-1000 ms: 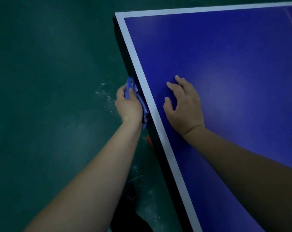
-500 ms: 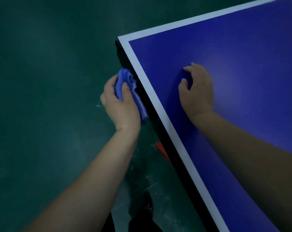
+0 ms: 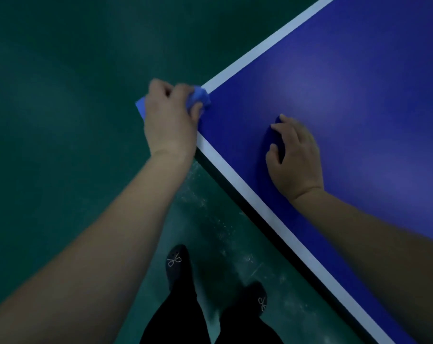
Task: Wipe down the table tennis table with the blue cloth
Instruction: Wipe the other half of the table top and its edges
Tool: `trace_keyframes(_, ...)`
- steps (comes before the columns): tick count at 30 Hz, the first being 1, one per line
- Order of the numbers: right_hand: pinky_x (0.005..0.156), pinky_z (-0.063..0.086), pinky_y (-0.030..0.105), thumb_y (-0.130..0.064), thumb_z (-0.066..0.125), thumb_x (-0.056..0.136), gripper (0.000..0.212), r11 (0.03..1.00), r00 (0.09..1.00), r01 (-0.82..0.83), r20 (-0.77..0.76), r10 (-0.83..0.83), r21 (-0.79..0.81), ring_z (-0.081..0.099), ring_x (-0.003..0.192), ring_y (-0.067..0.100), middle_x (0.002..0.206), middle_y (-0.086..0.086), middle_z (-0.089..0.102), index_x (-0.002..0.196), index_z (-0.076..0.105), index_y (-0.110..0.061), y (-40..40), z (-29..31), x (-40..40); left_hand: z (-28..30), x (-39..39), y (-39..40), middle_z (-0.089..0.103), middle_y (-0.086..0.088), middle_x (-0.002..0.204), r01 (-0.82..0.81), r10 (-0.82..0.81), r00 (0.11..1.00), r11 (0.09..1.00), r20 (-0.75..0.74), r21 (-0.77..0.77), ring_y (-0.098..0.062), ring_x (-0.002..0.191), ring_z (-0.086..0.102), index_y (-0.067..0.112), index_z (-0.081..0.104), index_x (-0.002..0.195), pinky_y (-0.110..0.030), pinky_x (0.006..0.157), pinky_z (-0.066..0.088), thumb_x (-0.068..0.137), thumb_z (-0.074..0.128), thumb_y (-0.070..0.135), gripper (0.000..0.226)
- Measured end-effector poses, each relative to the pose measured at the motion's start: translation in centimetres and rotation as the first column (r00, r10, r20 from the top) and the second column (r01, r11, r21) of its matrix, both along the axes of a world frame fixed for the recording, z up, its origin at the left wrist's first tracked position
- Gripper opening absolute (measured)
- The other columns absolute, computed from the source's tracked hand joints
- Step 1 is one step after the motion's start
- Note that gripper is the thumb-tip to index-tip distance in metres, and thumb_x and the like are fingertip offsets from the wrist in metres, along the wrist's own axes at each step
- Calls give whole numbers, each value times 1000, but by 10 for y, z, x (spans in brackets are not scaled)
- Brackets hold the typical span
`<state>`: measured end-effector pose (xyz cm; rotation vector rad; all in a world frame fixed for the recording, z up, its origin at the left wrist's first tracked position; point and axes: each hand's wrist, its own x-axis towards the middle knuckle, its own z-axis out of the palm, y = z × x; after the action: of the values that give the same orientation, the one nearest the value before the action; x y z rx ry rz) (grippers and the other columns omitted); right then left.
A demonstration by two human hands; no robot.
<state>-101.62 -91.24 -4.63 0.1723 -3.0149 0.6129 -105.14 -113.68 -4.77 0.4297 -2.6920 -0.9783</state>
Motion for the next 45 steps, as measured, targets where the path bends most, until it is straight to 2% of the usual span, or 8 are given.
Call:
trace_keyframes(8, 114, 28, 40, -20, 50, 90, 41, 998, 998, 55, 0, -55, 15, 36, 137, 22, 146, 3, 43, 130, 52, -13, 0, -1, 0, 9, 5, 21, 53, -13, 101, 397, -406, 914, 901, -16, -176, -22, 84, 49, 8, 70, 105, -30, 60, 41, 88, 67, 19, 21)
trace_keyframes(10, 114, 27, 39, -21, 49, 90, 41, 998, 998, 66, -5, -66, 19, 36, 137, 22, 146, 3, 43, 131, 52, -13, 0, -2, 0, 12, -35, 17, 49, -13, 102, 402, -408, 913, 897, 3, -183, -15, 83, 43, 6, 69, 106, -17, 64, 32, 89, 62, 16, 21)
trace_keyframes(14, 114, 28, 38, -20, 51, 90, 40, 995, 995, 103, -18, -103, 11, 37, 136, 22, 145, 4, 45, 129, 53, -13, 0, -1, 0, 15, -82, -2, 49, -10, 119, 318, -291, 945, 921, 147, -224, -30, 101, 54, 20, 64, 118, -30, 72, 35, 92, 57, 31, 29)
trace_keyframes(20, 114, 26, 34, -17, 52, 89, 40, 994, 994, 108, -22, -108, 16, 38, 135, 22, 144, 4, 45, 128, 54, -11, -1, -3, -1, 13, -10, 8, 56, -13, 104, 563, -565, 822, 791, 68, -237, -31, 93, 55, 11, 69, 111, -38, 60, 44, 90, 66, 24, 25)
trace_keyframes(26, 113, 26, 34, -16, 53, 88, 39, 994, 994, 110, -16, -110, 16, 39, 135, 24, 143, 6, 46, 126, 56, -9, -2, -2, 0, 11, -70, 60, 51, -12, 120, 615, -613, 783, 736, 108, -282, -29, 105, 52, 14, 63, 120, -46, 76, 47, 94, 56, 32, 32)
trace_keyframes(32, 113, 29, 37, -18, 51, 89, 38, 996, 995, 92, -35, -91, 5, 41, 133, 25, 141, 7, 49, 125, 57, -9, -1, -2, 0, 4, -139, 36, 53, -9, 125, 344, -321, 928, 933, 190, -103, -28, 106, 57, 25, 62, 122, -32, 81, 40, 93, 53, 40, 33)
trace_keyframes(40, 111, 34, 44, -16, 53, 87, 36, 996, 996, 84, -17, -84, -27, 41, 133, 27, 140, 9, 48, 122, 57, -8, -2, 0, 1, -3, -53, -35, 70, -2, 103, 19, -65, 946, 989, 317, 146, -23, 90, 64, 24, 70, 111, -32, 79, 50, 94, 53, 43, 31)
trace_keyframes(45, 110, 33, 42, -16, 54, 88, 35, 993, 993, 114, 13, -114, -25, 42, 131, 25, 140, 7, 48, 122, 59, -10, -2, 6, -4, 6, -66, -31, 69, -6, 96, 41, -118, 890, 983, 440, 180, -23, 79, 59, 22, 72, 107, -28, 72, 42, 96, 52, 44, 32)
